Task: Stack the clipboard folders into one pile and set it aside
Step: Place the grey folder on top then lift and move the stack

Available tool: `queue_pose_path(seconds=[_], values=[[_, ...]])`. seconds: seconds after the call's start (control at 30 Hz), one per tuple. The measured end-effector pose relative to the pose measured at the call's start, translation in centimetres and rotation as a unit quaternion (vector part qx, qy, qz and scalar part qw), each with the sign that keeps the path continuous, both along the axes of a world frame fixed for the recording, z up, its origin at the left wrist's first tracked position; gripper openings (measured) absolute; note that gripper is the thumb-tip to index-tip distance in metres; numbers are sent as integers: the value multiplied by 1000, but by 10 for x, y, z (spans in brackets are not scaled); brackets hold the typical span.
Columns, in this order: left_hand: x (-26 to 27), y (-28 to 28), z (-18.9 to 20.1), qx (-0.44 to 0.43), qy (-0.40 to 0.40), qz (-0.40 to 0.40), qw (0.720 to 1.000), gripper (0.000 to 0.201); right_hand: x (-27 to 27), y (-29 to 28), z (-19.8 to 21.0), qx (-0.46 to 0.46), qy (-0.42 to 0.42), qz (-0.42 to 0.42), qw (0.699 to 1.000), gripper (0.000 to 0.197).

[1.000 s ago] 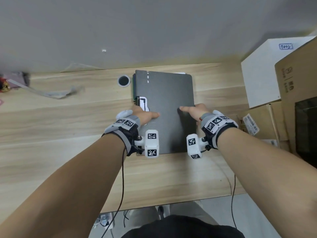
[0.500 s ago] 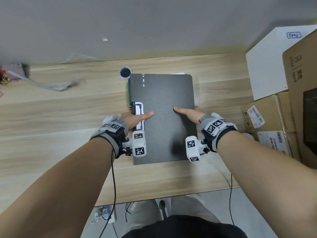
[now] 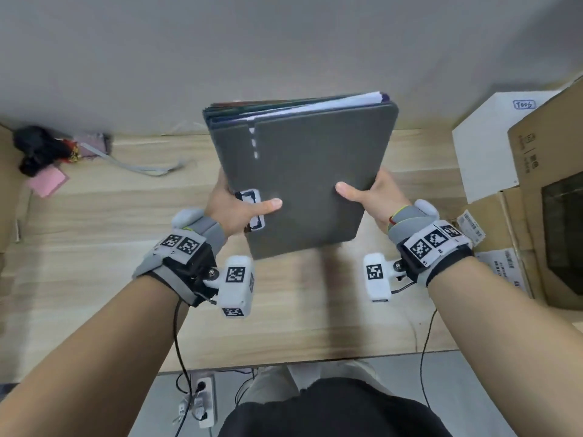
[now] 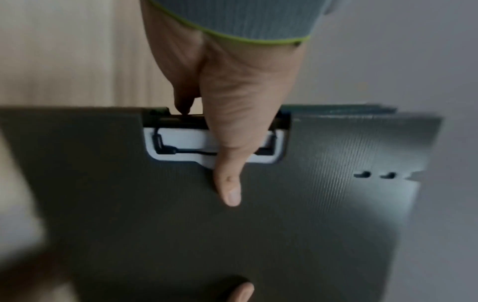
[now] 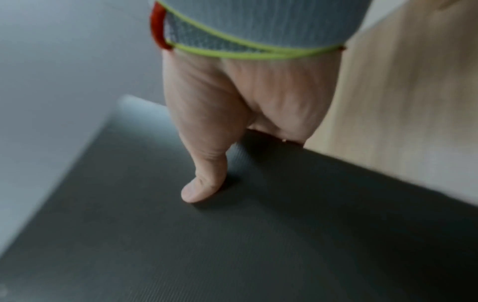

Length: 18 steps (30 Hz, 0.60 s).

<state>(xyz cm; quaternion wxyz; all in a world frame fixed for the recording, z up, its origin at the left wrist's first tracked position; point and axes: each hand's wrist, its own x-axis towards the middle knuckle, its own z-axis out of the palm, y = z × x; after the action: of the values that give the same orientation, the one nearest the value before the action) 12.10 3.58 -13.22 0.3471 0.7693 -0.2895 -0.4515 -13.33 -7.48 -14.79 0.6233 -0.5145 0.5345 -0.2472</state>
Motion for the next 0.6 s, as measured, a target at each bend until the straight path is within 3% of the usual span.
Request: queue_pose_path(seconds=[0.17, 0.3, 0.4, 0.5, 0.6], values=[[7, 8, 14, -7, -43, 9, 999, 79, 7, 11, 23, -49, 42, 44, 997, 40], [21, 23, 13, 17, -32, -54, 998, 60, 14, 17, 33, -59, 35, 69, 995, 41], [34, 33, 20, 44, -45, -132, 989, 80, 20, 16, 43, -70, 12, 81, 994, 48], [43, 32, 39, 11, -32, -136, 990, 122, 22, 10, 55, -68, -36, 55, 996, 66], [43, 22, 63, -35, -32, -110, 993, 120, 32, 8, 72, -61, -97, 32, 993, 52]])
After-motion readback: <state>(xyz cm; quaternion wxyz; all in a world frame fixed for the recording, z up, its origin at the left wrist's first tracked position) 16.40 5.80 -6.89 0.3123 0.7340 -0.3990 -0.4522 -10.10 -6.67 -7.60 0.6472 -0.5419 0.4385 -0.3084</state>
